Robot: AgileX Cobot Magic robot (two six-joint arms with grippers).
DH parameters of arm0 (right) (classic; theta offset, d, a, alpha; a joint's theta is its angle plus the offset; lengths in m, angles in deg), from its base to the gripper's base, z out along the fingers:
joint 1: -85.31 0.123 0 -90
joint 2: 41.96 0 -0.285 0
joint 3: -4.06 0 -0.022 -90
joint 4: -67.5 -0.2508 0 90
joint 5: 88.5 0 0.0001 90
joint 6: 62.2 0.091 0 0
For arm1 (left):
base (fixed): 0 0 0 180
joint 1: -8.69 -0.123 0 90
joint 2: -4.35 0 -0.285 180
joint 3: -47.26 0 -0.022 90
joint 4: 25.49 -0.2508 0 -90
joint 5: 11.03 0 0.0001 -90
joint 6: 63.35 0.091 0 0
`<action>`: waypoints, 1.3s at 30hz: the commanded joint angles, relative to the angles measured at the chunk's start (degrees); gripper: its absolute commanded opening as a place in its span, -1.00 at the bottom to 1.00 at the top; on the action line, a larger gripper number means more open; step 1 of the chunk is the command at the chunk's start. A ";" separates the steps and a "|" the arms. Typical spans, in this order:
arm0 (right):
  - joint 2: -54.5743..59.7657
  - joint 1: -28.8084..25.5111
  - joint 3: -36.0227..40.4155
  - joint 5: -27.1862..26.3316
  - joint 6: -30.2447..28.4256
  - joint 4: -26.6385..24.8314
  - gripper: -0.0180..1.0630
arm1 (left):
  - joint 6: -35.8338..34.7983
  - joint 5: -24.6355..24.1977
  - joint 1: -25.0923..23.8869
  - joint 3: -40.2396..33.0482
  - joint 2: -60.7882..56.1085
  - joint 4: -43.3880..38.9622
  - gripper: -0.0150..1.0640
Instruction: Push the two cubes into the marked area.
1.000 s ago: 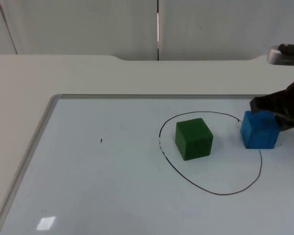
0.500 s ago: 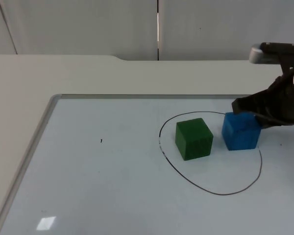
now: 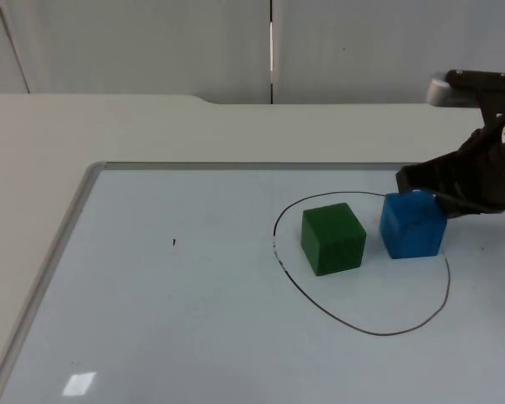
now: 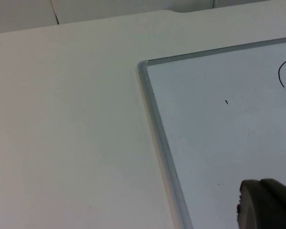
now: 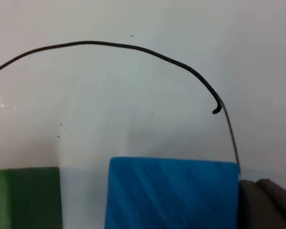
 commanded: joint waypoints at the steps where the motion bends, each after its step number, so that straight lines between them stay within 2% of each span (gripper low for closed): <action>1: -0.01 0.68 -0.21 -0.70 0.42 0.03 -0.96 | -0.16 -0.03 -0.23 -0.28 -0.28 -0.15 -0.98; 12: -0.01 2.57 -0.21 -1.36 0.07 0.67 -0.96 | -0.16 -0.03 -0.23 -0.28 -0.28 -0.15 -0.98; 13: -0.01 2.57 -0.21 -1.21 -1.43 0.67 -0.96 | -0.16 -0.03 -0.23 -0.28 -0.28 -0.15 -0.98; 16: -0.37 2.46 -0.21 -0.40 -2.83 0.67 -0.96 | -0.16 -0.03 -0.23 -0.28 -0.28 -0.15 -0.98; 21: -4.08 0.88 -0.21 2.82 -2.95 3.94 -0.96 | -0.16 -0.03 -0.23 -0.28 -0.28 -0.15 -0.98; 27: -15.37 -1.05 -0.21 10.41 -3.74 9.31 -0.96 | -0.16 -0.03 -0.23 -0.28 -0.28 -0.15 -0.98; 30: -20.07 -0.92 -0.21 12.43 -3.74 10.74 -0.96 | -0.16 -0.03 -0.23 -0.28 -0.28 -0.15 -0.98; 39: -36.26 -0.91 -0.21 15.56 -3.74 10.74 -0.96 | -0.16 -0.03 -0.23 -0.28 -0.28 -0.15 -0.98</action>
